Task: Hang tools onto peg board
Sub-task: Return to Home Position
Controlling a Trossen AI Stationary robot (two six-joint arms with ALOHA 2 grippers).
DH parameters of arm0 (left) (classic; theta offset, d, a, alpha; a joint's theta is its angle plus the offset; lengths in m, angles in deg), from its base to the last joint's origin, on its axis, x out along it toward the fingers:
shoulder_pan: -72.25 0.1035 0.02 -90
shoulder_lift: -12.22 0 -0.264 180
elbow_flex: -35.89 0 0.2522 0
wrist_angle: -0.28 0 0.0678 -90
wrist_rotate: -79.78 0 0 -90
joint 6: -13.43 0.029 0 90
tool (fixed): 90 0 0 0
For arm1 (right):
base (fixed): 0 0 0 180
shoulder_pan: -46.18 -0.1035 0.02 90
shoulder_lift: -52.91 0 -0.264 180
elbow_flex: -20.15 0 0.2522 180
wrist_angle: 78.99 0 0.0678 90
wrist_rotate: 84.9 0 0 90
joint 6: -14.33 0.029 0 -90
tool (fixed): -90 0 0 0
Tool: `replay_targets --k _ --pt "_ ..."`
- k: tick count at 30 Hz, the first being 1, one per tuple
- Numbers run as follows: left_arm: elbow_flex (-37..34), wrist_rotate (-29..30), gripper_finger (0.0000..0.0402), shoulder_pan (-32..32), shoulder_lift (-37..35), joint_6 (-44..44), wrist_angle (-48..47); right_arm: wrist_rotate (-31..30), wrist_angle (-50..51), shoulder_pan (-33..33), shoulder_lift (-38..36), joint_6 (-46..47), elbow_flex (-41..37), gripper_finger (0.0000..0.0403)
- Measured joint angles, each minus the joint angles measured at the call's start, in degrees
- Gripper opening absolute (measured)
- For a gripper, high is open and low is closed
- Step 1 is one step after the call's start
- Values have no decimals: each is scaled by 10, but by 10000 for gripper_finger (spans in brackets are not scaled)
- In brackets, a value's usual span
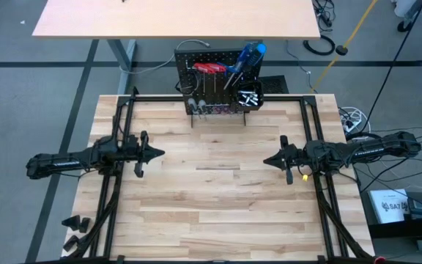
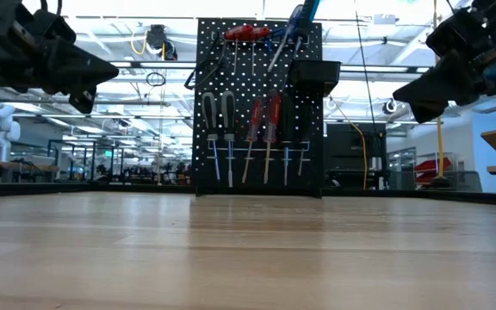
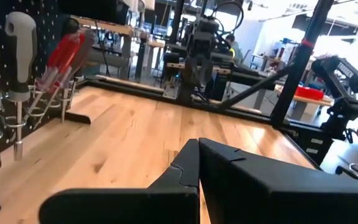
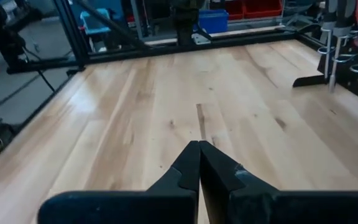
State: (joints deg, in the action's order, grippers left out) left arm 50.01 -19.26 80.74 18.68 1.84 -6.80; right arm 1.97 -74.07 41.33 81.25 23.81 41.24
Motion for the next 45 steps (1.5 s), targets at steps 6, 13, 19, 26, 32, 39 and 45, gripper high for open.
replay_targets --k 6,13,19,26,32,39,45 --pt "0 1 2 0 0 -28 9 5 1 1 -7 -50 0 0" --pt "0 8 2 0 0 1 30 32 42 15 -84 -53 0 0" --pt "0 22 2 0 0 0 33 34 80 20 -137 -44 0 0" --pt "0 22 2 0 0 0 32 35 49 20 -169 -47 -40 0" --pt "-1 22 2 0 0 0 31 34 29 21 -191 -55 -63 0" --pt "-1 22 2 0 0 0 31 33 36 26 -197 -68 -65 0" --pt "-1 22 2 0 0 0 31 30 65 26 -197 -107 -65 0"
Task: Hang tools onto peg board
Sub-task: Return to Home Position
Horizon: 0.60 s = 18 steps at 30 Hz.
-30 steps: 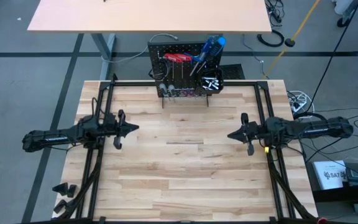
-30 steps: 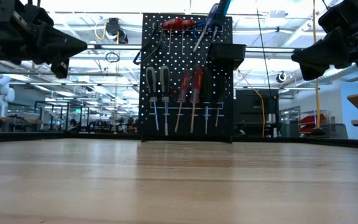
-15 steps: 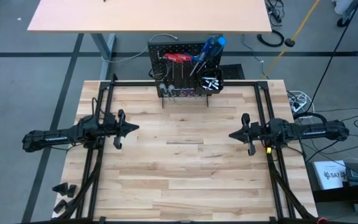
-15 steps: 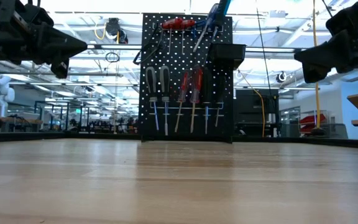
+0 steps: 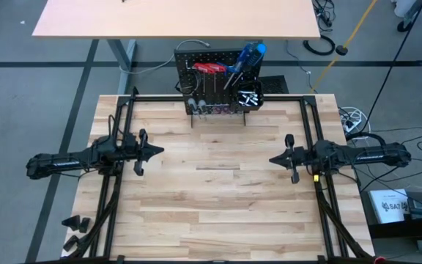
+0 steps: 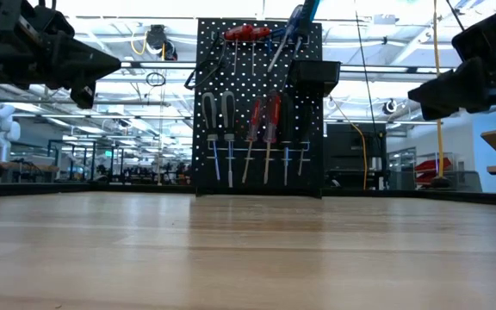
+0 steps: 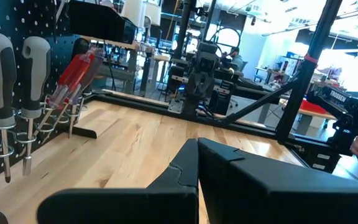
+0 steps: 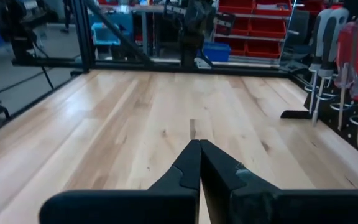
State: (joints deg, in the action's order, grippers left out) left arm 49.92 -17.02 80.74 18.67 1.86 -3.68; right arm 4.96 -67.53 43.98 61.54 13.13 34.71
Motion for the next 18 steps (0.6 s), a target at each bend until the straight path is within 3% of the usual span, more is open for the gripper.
replay_targets --k 18 --pt "0 0 2 0 0 0 0 0 9 0 0 35 0 0"
